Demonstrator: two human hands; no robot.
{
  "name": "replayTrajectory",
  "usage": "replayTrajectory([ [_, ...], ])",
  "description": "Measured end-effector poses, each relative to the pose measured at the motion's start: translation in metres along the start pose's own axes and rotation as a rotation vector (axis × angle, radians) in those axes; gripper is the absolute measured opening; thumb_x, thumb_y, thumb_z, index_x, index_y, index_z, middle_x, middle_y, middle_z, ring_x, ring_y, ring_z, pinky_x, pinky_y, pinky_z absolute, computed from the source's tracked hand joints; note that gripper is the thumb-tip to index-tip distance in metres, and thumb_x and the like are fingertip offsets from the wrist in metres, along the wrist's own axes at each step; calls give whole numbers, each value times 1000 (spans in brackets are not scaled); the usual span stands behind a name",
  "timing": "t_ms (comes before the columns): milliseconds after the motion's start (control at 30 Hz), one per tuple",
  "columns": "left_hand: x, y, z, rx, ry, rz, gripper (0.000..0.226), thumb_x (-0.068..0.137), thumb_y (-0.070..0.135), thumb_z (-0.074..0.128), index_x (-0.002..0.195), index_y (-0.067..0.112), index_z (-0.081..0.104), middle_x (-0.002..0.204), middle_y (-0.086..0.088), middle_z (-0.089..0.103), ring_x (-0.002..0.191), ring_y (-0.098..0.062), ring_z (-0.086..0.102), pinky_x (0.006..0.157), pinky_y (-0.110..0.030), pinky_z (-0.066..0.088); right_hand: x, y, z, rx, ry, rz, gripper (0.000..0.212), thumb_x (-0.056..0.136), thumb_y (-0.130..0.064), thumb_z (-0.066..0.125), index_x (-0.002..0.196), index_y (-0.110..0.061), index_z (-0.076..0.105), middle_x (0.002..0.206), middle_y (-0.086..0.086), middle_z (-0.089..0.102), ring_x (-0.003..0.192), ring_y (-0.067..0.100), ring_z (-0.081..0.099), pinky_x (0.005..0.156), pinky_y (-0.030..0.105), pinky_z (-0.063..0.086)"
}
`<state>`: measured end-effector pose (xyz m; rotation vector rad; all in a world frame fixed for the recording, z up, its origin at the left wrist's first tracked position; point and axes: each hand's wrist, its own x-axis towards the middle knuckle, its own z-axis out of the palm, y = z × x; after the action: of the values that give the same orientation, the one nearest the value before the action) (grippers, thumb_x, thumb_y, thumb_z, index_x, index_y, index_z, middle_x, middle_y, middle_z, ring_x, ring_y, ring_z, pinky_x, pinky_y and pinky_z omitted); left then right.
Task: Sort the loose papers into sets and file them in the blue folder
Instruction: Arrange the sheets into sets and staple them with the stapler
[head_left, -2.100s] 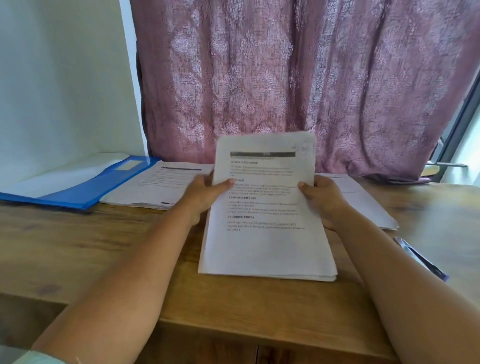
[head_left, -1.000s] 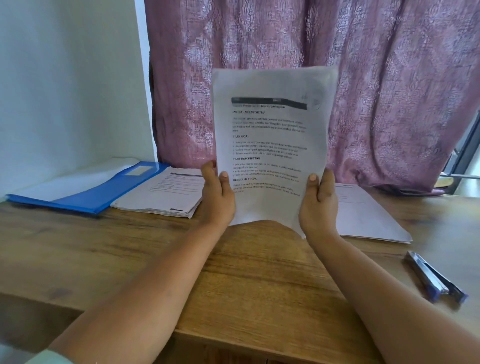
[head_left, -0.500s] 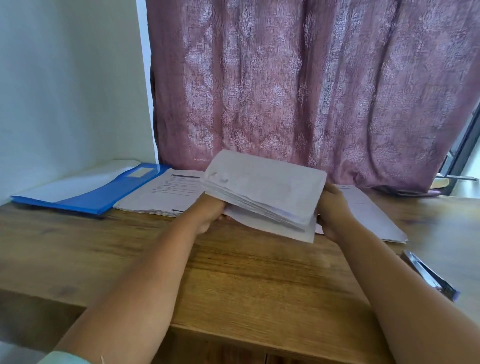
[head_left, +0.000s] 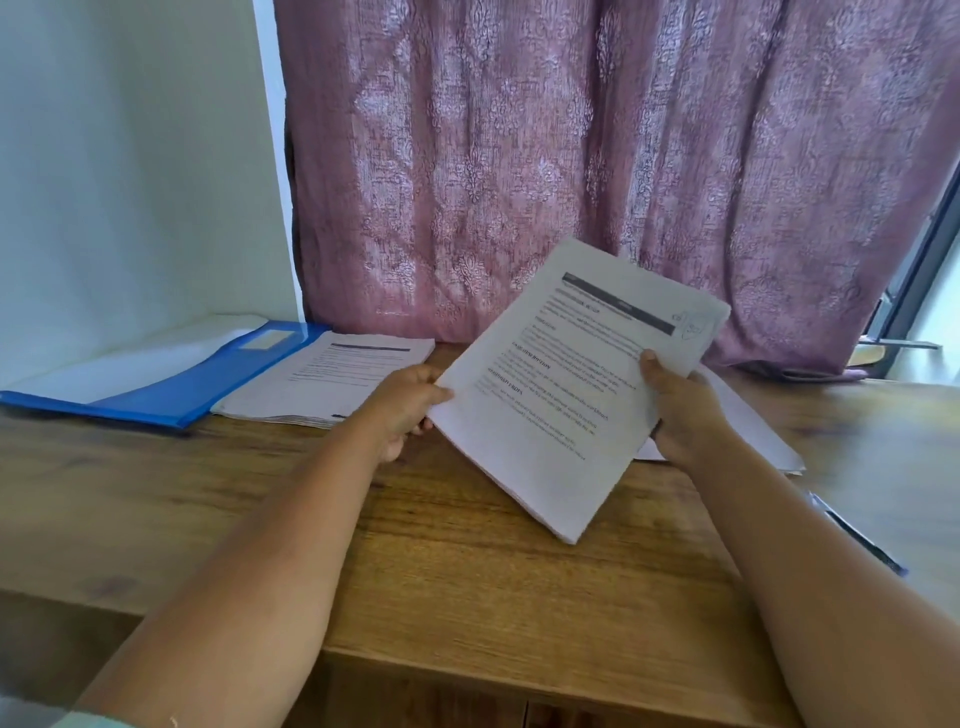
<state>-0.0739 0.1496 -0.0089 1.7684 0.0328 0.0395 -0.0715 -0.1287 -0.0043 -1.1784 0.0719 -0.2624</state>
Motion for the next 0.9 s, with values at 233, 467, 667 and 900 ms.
replayTrajectory([
  [233,-21,10,32,-615,-86,109,28,89,25,65,116,15,64,109,-9,72,104,-27,66,88,-41,53,-6,13,21,423,20,105,16,98,-16,55,113,-15,61,110,9,72,102,27,68,94,53,52],
  [467,-18,16,9,-609,-2,75,23,89,-1,63,108,11,65,113,-15,68,104,-30,64,87,-47,53,-1,-4,9,271,75,1,25,90,-1,62,113,-10,60,113,12,69,96,25,69,81,46,57],
  [667,-37,9,-7,-198,98,229,18,96,13,60,111,20,64,110,-3,70,101,-21,66,91,-41,53,-10,-11,-35,-235,-163,88,38,86,-8,66,122,-7,59,113,16,70,101,33,68,83,48,57],
  [900,-68,20,-1,-63,220,344,21,98,21,57,119,23,61,112,1,66,99,-15,63,89,-37,52,-37,-21,-14,-238,-95,-95,27,93,-28,62,117,-16,64,107,7,74,98,28,71,89,52,54],
])
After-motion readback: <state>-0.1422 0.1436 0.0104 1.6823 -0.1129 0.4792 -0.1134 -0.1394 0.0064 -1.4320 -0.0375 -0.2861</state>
